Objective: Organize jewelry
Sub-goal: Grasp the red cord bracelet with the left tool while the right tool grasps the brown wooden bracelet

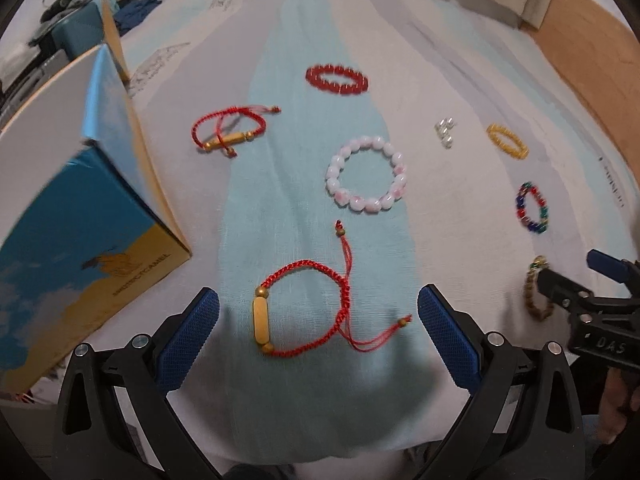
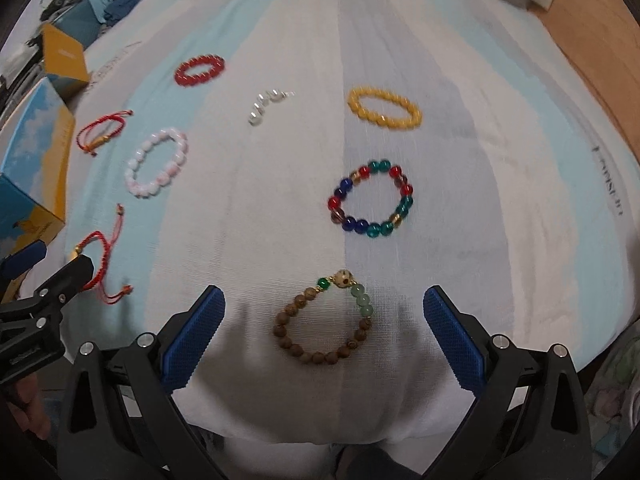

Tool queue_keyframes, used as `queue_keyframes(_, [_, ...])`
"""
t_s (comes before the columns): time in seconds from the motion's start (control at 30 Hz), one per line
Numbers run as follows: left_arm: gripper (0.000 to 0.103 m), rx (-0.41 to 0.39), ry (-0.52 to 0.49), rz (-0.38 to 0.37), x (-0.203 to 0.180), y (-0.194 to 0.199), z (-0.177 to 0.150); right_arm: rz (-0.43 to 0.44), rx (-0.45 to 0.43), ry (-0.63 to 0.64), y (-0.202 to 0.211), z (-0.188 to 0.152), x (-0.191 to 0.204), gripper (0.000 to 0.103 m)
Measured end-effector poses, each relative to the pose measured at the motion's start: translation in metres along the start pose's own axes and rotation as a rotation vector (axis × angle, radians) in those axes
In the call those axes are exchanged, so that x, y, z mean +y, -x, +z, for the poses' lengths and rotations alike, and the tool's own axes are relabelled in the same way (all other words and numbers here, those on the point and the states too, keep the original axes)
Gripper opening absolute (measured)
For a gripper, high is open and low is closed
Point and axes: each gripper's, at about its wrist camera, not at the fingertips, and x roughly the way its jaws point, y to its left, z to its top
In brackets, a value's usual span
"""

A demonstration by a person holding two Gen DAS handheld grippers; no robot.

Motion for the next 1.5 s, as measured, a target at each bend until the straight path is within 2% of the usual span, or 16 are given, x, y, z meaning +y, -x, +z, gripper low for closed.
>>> queue_keyframes(0.27, [0.097,0.058,0.023,0.009,0.008,-0.027,0.005,0.035,0.077,-0.026,-0.020,-0.002,-0.005,0.095])
queue_keyframes(0.67, [0.095,0.117,0.041,0.017,0.010,-0.046,0.006,0.059,0.158,-0.052,-0.046,-0.001,-0.006,0.087])
queue_keyframes(0.77, [0.089,0.119,0.033,0.037,0.008,-0.045,0.005,0.065,0.163,-0.057,-0.047,-0.002,-0.006,0.081])
queue_keyframes(0.83, [0.086,0.116,0.028,0.040,0.008,-0.043,0.004,0.069,0.160,-0.064,-0.047,-0.002,-0.008,0.074])
queue_keyframes(1.03, [0.068,0.109,0.010,0.054,0.011,-0.037,0.000,0.083,0.154,-0.080,-0.046,-0.005,-0.018,0.051])
queue_keyframes(1.23, [0.037,0.106,0.007,0.096,0.018,-0.033,-0.002,0.102,0.145,-0.107,-0.044,-0.007,-0.033,0.024])
queue_keyframes(1.3, [0.023,0.102,0.013,0.105,0.022,-0.031,-0.002,0.105,0.139,-0.113,-0.044,-0.008,-0.036,0.019])
queue_keyframes(1.4, [0.009,0.093,0.021,0.082,0.027,-0.027,-0.002,0.110,0.133,-0.122,-0.044,-0.007,-0.044,0.011])
queue_keyframes(1.5, [0.008,0.085,0.022,0.062,0.029,-0.023,-0.002,0.117,0.125,-0.125,-0.043,-0.008,-0.048,0.009])
